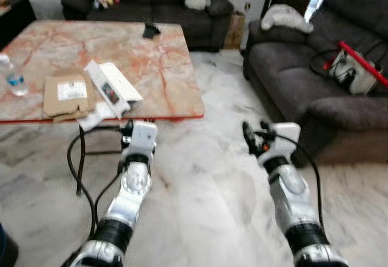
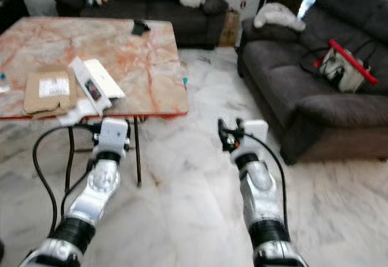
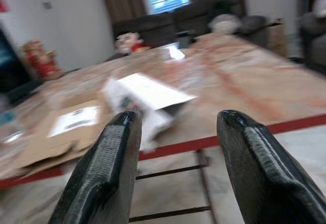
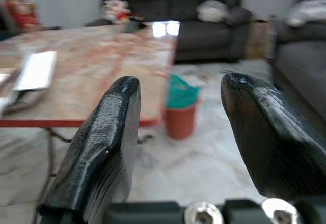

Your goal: Picking trash to rubbish bin

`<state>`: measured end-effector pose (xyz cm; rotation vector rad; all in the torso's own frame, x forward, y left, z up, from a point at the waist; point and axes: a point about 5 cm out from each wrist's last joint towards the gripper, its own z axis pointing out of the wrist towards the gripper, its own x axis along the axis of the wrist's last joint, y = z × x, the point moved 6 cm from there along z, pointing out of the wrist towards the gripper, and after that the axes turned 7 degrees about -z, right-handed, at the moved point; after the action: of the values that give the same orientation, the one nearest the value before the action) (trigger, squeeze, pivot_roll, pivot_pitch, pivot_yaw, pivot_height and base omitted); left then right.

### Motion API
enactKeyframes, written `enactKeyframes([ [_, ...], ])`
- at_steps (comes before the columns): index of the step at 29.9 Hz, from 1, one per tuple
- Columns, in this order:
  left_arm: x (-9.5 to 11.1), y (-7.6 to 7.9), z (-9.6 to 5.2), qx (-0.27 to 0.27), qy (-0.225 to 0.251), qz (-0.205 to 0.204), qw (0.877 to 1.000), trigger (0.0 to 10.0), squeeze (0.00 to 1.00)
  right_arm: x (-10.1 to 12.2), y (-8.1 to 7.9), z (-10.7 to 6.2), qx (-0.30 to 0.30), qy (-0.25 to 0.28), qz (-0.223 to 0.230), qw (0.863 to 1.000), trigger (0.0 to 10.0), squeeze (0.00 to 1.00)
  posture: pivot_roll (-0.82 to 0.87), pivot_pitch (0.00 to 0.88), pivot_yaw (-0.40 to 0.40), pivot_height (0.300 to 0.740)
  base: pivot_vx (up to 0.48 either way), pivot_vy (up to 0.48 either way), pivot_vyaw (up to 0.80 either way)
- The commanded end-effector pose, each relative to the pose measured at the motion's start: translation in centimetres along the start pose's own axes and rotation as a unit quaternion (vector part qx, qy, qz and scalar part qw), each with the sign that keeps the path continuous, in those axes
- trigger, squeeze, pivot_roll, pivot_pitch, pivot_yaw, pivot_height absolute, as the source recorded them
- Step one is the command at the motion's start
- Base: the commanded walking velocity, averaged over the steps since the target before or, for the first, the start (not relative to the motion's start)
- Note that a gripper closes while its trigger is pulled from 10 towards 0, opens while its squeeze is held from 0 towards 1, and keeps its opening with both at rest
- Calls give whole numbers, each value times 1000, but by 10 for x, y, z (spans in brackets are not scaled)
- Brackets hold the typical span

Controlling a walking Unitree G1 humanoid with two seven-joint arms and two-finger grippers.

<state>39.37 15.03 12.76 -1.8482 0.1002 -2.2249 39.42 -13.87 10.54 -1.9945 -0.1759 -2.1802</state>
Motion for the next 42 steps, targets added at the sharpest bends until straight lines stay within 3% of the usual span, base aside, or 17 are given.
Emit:
enactKeyframes([
  [1,2,-8,3,14,2,2,1000,10000,0,8,-9,6,11,12,3,1000,10000,0,96,0,-102,740,382,0,0],
  [19,5,-8,4,14,5,1,1000,10000,0,10,-10,7,18,13,-11,1000,10000,0,94,0,-101,740,380,0,44],
  [23,5,-7,4,14,5,0,1000,10000,0,11,-11,6,18,16,-3,1000,10000,0,94,0,-105,740,379,0,800],
  [42,8,-2,5,0,8,-5,1000,10000,0,9,-7,7,6,11,16,1000,10000,0,94,0,-105,740,377,0,0],
])
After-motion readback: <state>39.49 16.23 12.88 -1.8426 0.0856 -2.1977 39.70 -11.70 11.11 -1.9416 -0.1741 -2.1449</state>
